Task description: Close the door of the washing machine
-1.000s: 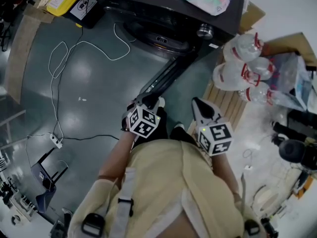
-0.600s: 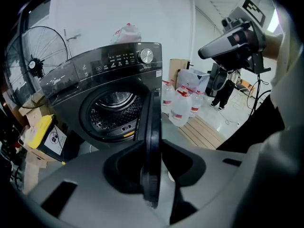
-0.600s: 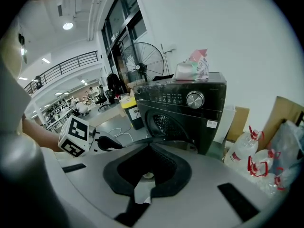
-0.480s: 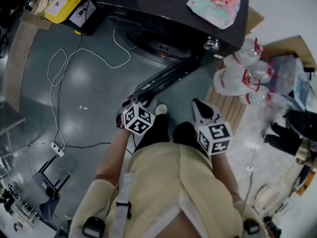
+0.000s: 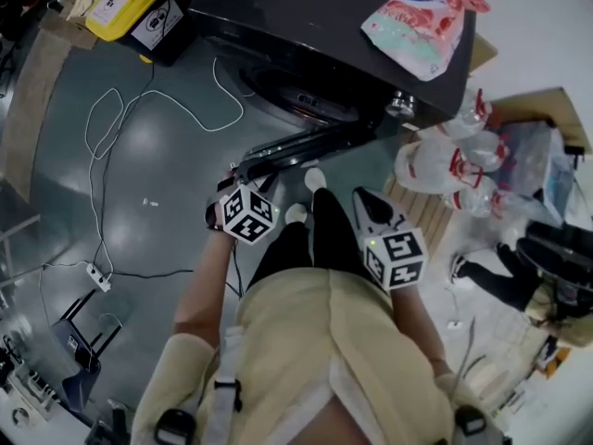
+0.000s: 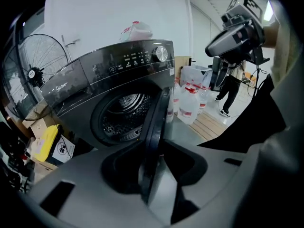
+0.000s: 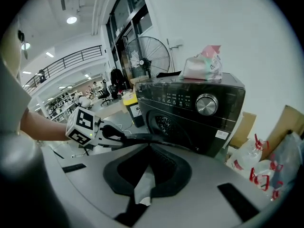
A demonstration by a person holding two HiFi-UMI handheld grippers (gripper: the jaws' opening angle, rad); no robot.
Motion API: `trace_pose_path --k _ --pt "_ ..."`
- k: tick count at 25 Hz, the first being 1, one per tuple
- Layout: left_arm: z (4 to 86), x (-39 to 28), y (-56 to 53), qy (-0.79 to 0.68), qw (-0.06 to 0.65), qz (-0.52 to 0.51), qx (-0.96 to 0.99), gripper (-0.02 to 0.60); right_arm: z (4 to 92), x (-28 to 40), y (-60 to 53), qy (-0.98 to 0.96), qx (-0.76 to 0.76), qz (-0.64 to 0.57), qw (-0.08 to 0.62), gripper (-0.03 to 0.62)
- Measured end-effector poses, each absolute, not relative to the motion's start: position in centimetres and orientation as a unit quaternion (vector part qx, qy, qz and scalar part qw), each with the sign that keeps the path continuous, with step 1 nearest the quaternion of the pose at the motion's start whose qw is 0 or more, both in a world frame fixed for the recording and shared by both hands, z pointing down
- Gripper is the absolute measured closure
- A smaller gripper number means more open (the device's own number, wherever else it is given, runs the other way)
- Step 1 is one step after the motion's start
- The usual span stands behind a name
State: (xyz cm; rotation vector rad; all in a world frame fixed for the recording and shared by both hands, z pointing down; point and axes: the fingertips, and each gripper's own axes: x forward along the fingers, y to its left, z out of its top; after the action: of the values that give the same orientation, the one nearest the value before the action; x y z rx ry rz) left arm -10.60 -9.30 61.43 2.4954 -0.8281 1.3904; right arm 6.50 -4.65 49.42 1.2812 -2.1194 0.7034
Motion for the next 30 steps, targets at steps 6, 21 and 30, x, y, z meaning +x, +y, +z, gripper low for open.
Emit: trace_pose_path --k 6,21,30 --pt "61.7 -10.8 -11.4 -0.287 0.078 0.476 0.827 0.433 49.9 6.4 -8.9 -0.812 0.447 0.243 0.286 0.588" --pt "61.2 -12.3 -19.5 -0.322 0.049 0.493 0.807 0.43 51.4 6.3 -14.6 -0.832 0.395 0.241 0.305 0.588" --pt "60.9 -12.0 -23.4 -0.325 0.024 0.495 0.806 0.43 52.3 7.1 -16.1 -0.829 0.391 0.25 0.312 0.588"
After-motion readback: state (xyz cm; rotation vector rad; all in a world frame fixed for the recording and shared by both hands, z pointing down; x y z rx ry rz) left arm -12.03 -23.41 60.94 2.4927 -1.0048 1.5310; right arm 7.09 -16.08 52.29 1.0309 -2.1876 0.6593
